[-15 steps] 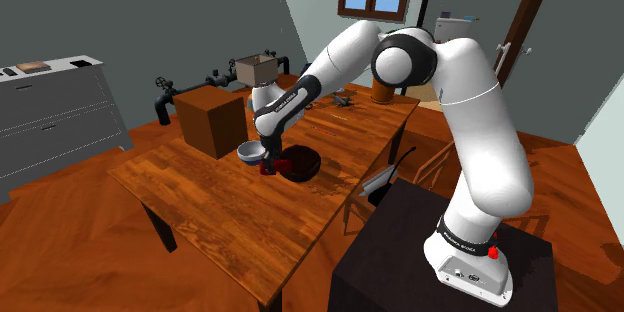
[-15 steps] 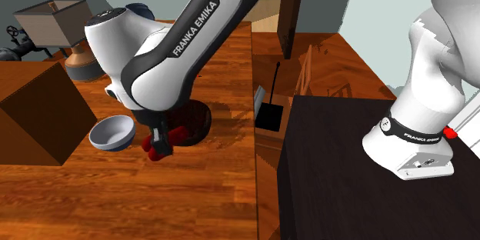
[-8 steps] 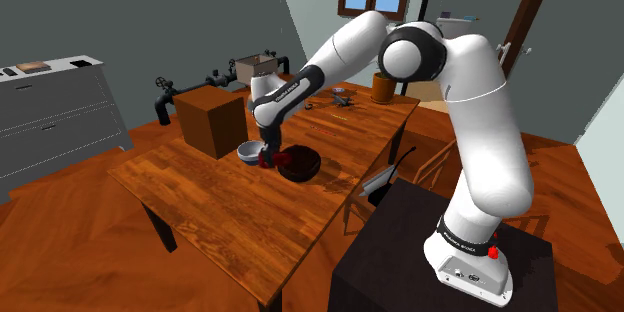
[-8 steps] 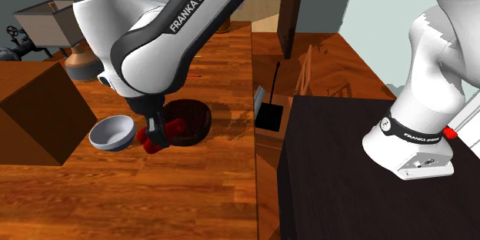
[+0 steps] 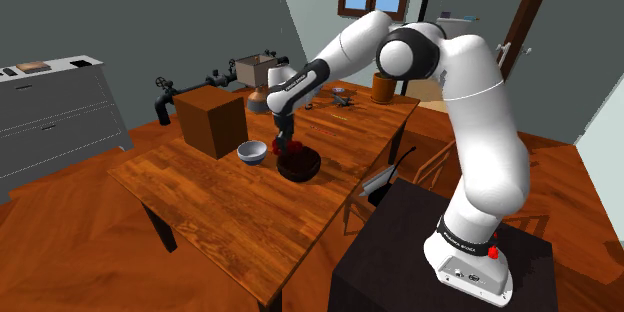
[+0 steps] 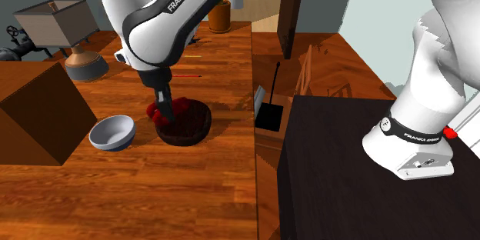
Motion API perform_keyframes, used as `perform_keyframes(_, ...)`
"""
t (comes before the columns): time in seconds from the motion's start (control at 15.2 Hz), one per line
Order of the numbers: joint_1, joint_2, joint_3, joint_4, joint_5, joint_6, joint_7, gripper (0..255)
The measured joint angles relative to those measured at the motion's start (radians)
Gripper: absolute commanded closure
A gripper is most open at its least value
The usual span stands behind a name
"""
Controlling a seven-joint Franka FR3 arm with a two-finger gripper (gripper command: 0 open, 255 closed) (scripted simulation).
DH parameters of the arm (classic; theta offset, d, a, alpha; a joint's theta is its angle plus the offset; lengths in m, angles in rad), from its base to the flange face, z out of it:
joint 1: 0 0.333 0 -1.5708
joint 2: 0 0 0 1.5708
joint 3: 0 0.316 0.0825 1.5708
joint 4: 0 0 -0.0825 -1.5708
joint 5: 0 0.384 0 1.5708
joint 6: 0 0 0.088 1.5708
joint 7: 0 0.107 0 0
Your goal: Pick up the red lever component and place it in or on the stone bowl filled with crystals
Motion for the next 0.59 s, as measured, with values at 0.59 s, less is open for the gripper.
perform_keyframes(0.59,-0.103,0.084,-0.021,0.099,0.013,-0.013,-0.128,255)
